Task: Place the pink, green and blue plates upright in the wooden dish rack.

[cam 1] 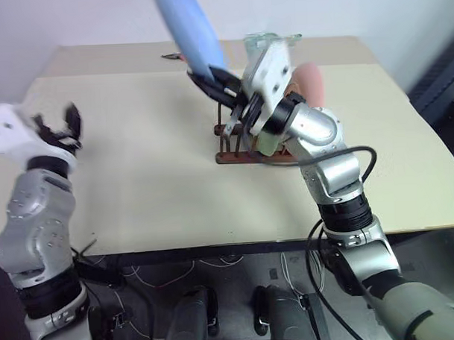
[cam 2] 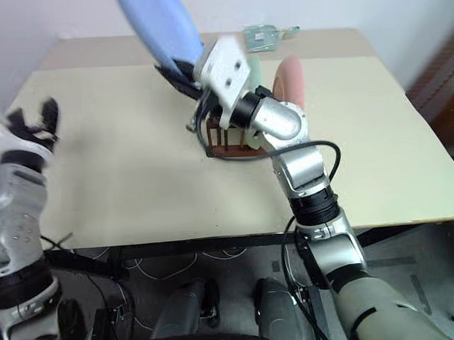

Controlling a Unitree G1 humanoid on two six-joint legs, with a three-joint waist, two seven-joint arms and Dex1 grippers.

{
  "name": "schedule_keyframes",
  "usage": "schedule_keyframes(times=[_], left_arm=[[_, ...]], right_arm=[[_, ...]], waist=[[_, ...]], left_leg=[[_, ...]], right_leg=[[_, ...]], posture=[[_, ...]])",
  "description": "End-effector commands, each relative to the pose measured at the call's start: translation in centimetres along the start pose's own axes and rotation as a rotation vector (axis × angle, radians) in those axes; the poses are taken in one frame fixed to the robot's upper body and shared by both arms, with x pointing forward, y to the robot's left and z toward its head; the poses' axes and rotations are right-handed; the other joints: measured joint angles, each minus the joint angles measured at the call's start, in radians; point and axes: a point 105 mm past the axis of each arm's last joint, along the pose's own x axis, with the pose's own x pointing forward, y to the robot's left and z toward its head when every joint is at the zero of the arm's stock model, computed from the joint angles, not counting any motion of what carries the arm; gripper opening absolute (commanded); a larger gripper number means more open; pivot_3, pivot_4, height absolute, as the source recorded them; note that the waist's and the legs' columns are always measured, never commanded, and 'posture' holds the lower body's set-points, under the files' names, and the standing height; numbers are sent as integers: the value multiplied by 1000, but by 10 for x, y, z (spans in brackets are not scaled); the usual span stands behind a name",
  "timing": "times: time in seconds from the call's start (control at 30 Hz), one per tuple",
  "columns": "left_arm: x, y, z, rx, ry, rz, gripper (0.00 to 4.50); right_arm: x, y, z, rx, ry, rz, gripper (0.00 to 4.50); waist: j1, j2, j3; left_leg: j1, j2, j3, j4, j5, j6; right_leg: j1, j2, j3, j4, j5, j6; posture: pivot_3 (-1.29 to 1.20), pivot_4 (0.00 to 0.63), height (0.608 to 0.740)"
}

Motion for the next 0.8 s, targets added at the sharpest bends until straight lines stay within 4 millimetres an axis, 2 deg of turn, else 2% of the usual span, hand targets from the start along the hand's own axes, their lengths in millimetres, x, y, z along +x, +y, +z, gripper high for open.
schedule_keyframes(times=[0.03,0.1,0.2,0.43,0.7,0.8], left_arm=[[-7,-33,-8,100,-19,-154,3365],[-12,-40,-19,111,4,-196,3365],[-13,-41,-25,78,14,-200,3365],[-16,-48,-29,62,21,-231,3365],[-15,-56,-31,61,23,-260,3365],[-17,-59,-31,66,23,-272,3402]], right_arm=[[-4,-14,12,256,-21,-119,0],[-6,-15,5,352,10,-163,0],[-11,-16,-3,382,52,-212,0],[-19,-21,-16,461,114,-283,0],[-16,-30,-32,528,188,-363,0],[-12,-36,-33,496,196,-376,1078]], waist=[[-2,0,0],[-10,0,0],[-18,1,0],[-16,2,0],[-15,2,0],[-15,2,0]], left_leg=[[-1,0,0,0,0,0],[-2,0,1,-3,0,-1],[-6,1,3,-5,2,-4],[-6,3,6,-4,5,0],[-7,3,6,-4,4,1],[-7,3,6,-3,4,1]], right_leg=[[-2,0,1,0,0,0],[-5,-2,2,0,0,0],[-13,-1,3,3,0,-3],[-14,1,2,4,0,-4],[-14,2,2,4,0,-4],[-14,2,2,4,0,-4]], posture=[[0,150,740],[0,150,740],[0,150,740],[0,150,740],[0,150,740],[0,150,740]])
